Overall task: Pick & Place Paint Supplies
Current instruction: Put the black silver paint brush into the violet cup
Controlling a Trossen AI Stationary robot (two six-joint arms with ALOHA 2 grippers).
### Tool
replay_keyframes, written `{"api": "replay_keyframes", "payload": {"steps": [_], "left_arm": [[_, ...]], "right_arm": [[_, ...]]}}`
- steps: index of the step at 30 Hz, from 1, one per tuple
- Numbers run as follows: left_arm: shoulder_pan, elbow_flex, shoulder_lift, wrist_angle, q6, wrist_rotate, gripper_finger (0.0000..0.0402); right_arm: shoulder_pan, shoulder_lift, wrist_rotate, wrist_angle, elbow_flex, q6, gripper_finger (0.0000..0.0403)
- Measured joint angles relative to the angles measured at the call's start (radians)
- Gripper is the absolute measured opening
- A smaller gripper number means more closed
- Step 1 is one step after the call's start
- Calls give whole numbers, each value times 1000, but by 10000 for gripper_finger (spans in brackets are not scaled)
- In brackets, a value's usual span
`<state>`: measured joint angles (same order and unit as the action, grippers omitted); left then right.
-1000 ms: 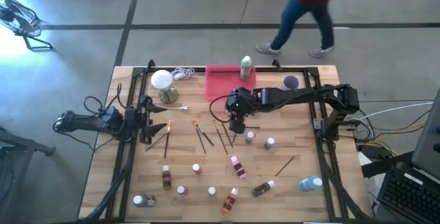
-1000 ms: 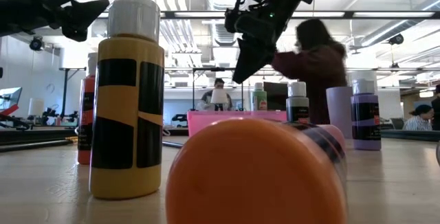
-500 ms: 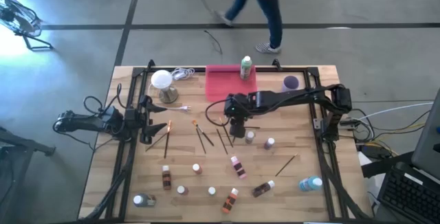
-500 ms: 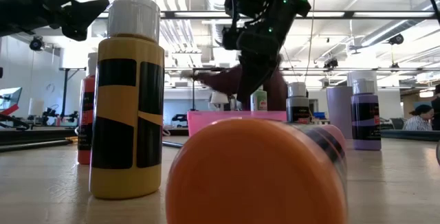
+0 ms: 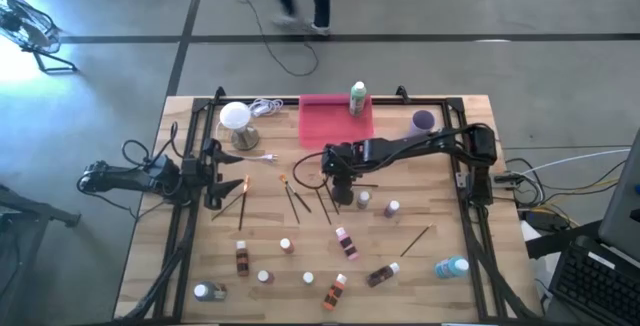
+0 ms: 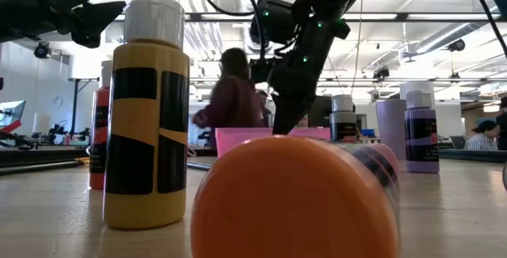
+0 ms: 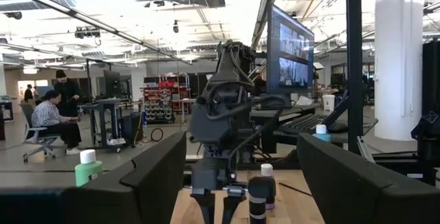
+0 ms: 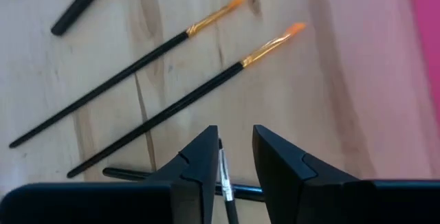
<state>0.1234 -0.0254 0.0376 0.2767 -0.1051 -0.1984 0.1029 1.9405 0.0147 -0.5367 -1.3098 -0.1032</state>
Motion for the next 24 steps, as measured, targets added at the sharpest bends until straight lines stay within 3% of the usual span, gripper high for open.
{"api": "replay_keyframes", "payload": {"steps": [17, 24], "left_arm": [[0, 0, 0, 0, 0, -6, 282], [0, 0, 0, -1, 0, -6, 282]], "right_arm": [[-20, 62, 4, 2, -2, 6, 145], [-20, 73, 14, 5, 0, 8, 141]]}}
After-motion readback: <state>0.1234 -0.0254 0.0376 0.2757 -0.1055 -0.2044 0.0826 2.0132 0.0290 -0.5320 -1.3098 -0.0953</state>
